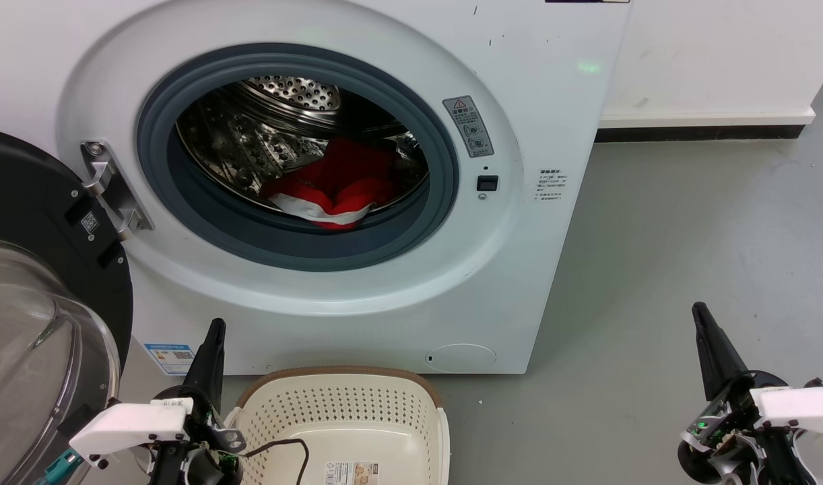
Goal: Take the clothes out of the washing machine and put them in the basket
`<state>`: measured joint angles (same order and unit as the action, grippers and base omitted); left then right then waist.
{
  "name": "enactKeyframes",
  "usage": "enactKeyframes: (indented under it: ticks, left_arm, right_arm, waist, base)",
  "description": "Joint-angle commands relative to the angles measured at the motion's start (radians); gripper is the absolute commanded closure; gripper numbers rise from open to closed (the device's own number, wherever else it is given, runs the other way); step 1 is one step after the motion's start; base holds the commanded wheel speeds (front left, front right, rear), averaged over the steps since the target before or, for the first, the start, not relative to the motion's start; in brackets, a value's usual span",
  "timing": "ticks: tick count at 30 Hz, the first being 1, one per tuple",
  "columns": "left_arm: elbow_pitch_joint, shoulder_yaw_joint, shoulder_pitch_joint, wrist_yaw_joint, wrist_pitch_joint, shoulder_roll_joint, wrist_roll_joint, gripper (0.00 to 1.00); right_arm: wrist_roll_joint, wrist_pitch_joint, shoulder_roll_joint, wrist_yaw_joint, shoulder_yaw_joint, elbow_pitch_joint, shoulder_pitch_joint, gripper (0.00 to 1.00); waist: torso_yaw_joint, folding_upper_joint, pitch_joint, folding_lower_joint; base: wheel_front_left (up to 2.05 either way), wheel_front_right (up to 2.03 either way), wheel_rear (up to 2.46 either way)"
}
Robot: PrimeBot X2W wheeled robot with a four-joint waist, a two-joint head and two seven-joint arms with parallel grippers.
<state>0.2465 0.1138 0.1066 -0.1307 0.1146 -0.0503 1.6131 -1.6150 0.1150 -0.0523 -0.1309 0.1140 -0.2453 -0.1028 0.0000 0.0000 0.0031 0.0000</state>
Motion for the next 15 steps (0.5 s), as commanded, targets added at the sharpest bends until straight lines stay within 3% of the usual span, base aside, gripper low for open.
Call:
enactKeyframes:
  ticks: [1,9,10,15]
  left_arm:
    - [-0.001,0.001,0.006,-0.002,0.002,0.000,0.000,1.00]
    - [-0.001,0.001,0.006,-0.002,0.002,0.000,0.000,1.00]
    - [0.000,0.000,0.000,0.000,0.000,0.000,0.000,0.00]
    - [0.018,-0.004,-0.025,0.000,-0.010,0.003,-0.006,0.00]
  right_arm:
    - [0.004,0.000,0.003,0.000,0.000,-0.001,-0.013,1.00]
    - [0.004,0.000,0.003,0.000,0.000,-0.001,-0.013,1.00]
    - [0.000,0.000,0.000,0.000,0.000,0.000,0.000,0.00]
    - [0.005,-0.010,0.001,0.000,-0.006,-0.023,0.024,0.00]
  waist:
    - [0.000,0.0000,0.000,0.0000]
    - [0.000,0.0000,0.000,0.0000]
    - [0.000,0.0000,0.000,0.0000]
    - [0.000,0.0000,0.000,0.0000]
  base:
    - [0.00,0.00,0.00]
    - [0.00,0.00,0.00]
    - [0.00,0.00,0.00]
    - [0.00,0.00,0.00]
